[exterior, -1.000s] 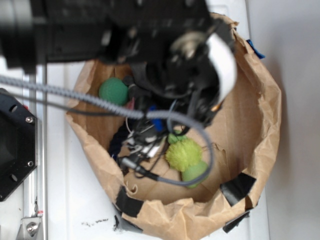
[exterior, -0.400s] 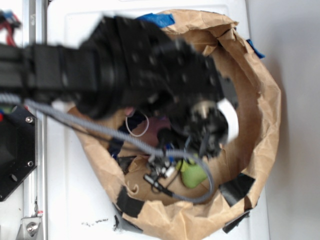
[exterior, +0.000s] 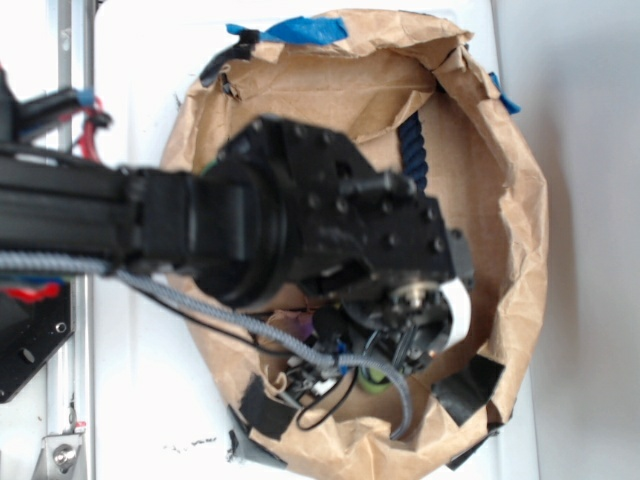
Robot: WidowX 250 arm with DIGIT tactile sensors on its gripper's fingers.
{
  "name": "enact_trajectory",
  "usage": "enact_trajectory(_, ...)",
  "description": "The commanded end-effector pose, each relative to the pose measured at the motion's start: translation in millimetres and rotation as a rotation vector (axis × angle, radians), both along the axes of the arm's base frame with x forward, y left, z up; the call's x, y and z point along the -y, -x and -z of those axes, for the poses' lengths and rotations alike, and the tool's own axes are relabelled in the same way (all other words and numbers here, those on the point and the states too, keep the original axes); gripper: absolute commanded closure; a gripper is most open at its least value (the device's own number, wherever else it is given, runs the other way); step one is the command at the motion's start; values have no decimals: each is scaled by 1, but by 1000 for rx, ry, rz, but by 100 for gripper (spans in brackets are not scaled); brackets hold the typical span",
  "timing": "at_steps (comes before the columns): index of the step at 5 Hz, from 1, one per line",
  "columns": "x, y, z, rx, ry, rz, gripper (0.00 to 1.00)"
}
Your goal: Grab the green animal.
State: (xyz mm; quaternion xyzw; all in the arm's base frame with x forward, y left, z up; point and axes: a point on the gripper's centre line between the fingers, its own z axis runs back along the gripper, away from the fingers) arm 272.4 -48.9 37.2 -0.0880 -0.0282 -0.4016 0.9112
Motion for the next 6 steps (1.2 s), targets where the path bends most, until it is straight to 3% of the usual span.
enact_trajectory(1, 13, -6, 7, 49, -33, 21, 100)
enact_trajectory(3, -6, -5, -35, 116, 8, -58, 100)
enact_trajectory(4, -25, 1, -74, 107, 10, -186, 100)
enact_trajectory(6, -51, 16, -132, 117, -51, -504, 100)
